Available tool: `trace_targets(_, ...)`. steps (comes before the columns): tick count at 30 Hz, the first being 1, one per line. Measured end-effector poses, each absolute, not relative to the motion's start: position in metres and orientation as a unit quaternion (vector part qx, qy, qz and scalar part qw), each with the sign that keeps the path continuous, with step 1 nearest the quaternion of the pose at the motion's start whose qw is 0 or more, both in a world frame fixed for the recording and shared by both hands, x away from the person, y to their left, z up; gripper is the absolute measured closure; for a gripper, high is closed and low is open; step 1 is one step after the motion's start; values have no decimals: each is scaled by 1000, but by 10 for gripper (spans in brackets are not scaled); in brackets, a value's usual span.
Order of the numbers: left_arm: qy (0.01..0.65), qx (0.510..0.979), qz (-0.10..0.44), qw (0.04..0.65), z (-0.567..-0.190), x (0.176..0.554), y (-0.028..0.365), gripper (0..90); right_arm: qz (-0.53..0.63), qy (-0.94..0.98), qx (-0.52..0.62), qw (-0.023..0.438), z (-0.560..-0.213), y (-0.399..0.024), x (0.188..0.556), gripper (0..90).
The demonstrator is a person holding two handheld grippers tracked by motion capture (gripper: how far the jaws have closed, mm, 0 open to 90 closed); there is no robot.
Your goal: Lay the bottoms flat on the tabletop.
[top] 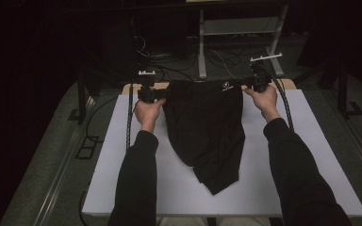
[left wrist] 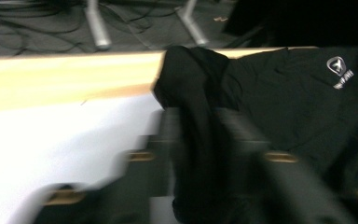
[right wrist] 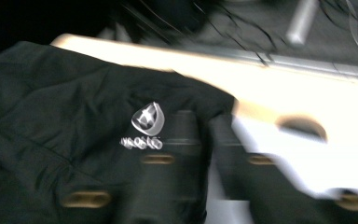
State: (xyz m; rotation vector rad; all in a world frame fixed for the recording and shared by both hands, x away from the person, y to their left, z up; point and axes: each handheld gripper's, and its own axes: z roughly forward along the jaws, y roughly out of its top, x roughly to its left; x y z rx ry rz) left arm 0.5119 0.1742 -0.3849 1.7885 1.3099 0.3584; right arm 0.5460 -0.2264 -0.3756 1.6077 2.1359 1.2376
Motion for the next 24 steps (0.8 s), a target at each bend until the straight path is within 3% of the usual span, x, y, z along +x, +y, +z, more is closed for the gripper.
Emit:
trace_targets(3, 531, 713, 154, 431, -405, 505, 180, 398, 412, 712, 562, 88, -399, -228, 537, 563)
trace_targets(8, 540, 697, 128, 454, -419, 493, 193, 235, 415, 711, 562, 78, -420, -236, 520, 443)
trace_targets(16, 504, 709, 110, 480, -411, 472, 194, 79, 457, 706, 536, 70, -411, -242, 492, 190)
trace_targets(18, 497, 714, 103, 481, -410, 467, 191, 11, 463, 708, 530, 65, -410, -242, 484, 100)
trace_targets(20, 488, 721, 105, 482, -408, 461, 189, 1, 464, 713, 523, 51, -413, -243, 478, 0)
trace_targets(24, 475, 726, 97, 488, -405, 450, 186, 1, 475, 715, 512, 37, -418, -246, 461, 0)
